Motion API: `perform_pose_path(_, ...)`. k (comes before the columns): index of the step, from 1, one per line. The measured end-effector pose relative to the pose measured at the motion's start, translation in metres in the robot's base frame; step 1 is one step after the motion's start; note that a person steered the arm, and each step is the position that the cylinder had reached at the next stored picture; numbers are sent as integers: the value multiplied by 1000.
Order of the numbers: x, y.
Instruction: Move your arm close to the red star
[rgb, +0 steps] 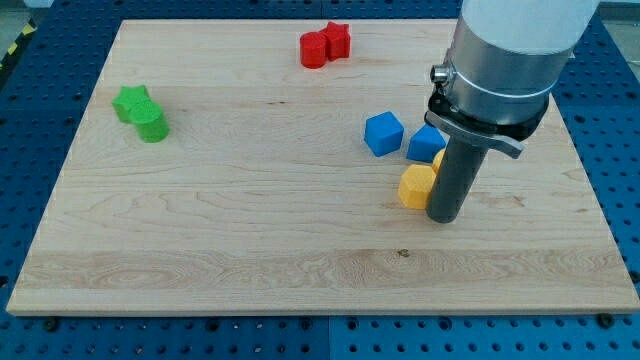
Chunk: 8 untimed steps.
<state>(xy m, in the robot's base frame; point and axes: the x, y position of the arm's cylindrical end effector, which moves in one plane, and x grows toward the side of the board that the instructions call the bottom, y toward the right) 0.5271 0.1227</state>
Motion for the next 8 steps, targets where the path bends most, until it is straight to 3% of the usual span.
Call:
perform_pose_path(2,23,7)
perform_pose_path(5,23,110)
perform_pose_path(6,-11,151)
perform_pose_path(8,-130,164)
